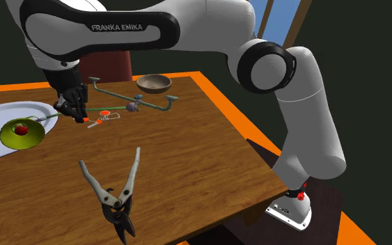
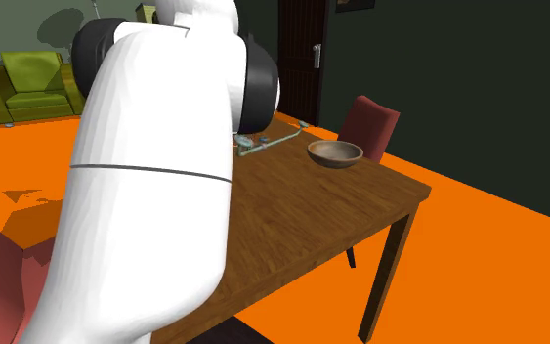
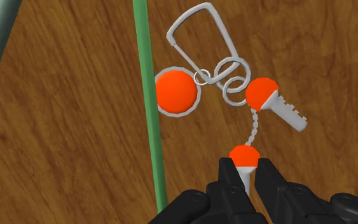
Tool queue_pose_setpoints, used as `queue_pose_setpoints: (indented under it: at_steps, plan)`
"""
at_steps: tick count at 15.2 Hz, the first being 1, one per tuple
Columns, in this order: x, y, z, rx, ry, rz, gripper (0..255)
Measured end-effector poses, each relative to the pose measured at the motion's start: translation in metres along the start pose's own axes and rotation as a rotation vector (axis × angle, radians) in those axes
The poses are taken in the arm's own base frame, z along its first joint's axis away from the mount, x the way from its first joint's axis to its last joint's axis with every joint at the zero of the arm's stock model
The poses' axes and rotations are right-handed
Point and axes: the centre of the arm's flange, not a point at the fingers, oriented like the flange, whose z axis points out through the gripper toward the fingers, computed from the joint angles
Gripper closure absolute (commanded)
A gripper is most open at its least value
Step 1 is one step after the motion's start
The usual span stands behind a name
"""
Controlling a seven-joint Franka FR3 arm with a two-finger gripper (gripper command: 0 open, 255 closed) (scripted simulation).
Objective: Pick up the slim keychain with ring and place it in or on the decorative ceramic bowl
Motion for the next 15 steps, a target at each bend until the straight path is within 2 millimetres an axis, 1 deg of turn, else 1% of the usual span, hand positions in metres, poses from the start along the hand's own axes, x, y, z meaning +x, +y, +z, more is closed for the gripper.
queue_pose_setpoints:
  at_steps: [7,11,12,14,15]
  plan:
    - [0.001,0.000,-0.039,0.000,0.000,0.000,255]
    - [0.001,0.002,-0.058,0.000,0.000,0.000,255]
    - [-0.001,0.007,-0.059,0.000,0.000,-0.001,255]
    - [-0.013,0.026,-0.060,0.001,-0.001,0.000,255]
    - [-0.016,0.037,-0.061,0.000,0.000,0.000,255]
